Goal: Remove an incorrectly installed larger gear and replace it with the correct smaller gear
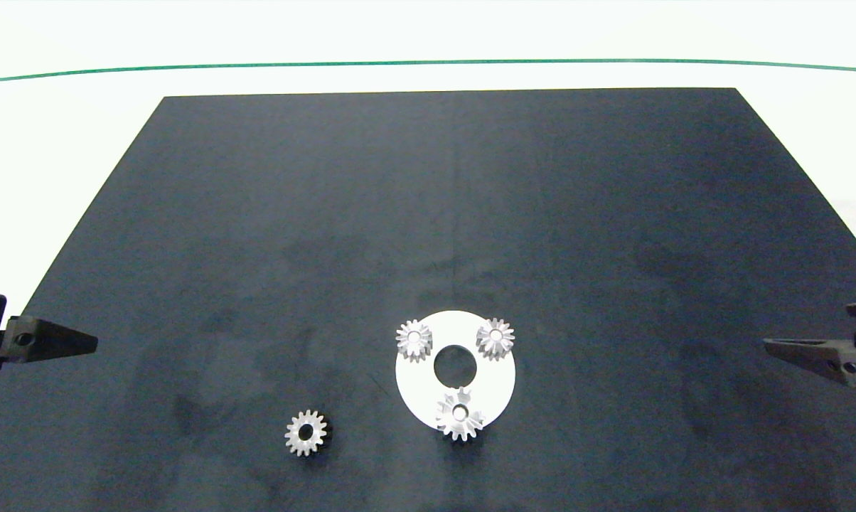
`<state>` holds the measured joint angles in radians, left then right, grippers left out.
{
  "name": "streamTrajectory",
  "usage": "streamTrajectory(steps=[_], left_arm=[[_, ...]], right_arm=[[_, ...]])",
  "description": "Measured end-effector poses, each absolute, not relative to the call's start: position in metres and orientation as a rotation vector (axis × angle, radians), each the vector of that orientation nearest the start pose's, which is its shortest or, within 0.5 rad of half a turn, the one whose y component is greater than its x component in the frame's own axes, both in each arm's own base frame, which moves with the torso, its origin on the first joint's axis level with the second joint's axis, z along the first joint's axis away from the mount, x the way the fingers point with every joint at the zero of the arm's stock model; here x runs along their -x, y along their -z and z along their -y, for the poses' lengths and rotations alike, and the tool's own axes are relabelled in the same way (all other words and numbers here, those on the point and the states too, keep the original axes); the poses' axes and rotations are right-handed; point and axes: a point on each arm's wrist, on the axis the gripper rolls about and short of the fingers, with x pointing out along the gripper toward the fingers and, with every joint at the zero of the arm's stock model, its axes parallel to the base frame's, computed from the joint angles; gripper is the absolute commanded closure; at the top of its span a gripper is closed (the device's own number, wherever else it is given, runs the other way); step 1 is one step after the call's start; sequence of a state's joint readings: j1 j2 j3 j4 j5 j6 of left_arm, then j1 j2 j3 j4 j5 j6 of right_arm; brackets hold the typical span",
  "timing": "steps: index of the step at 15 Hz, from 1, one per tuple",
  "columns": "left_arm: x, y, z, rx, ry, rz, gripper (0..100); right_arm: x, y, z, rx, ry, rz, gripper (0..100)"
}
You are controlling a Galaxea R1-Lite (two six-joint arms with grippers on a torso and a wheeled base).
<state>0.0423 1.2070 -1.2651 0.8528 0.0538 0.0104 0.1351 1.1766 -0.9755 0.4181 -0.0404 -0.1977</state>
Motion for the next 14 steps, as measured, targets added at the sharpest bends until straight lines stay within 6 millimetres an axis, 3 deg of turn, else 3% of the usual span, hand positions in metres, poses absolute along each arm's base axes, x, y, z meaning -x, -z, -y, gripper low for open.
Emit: streamTrajectory(steps=[14], left_arm=[[-0.132, -0.297, -0.004, 0.003, -0.077, -0.807, 0]], right_arm=[[-0.165, -0.241, -0.026, 0.275, -0.169, -0.730, 0]])
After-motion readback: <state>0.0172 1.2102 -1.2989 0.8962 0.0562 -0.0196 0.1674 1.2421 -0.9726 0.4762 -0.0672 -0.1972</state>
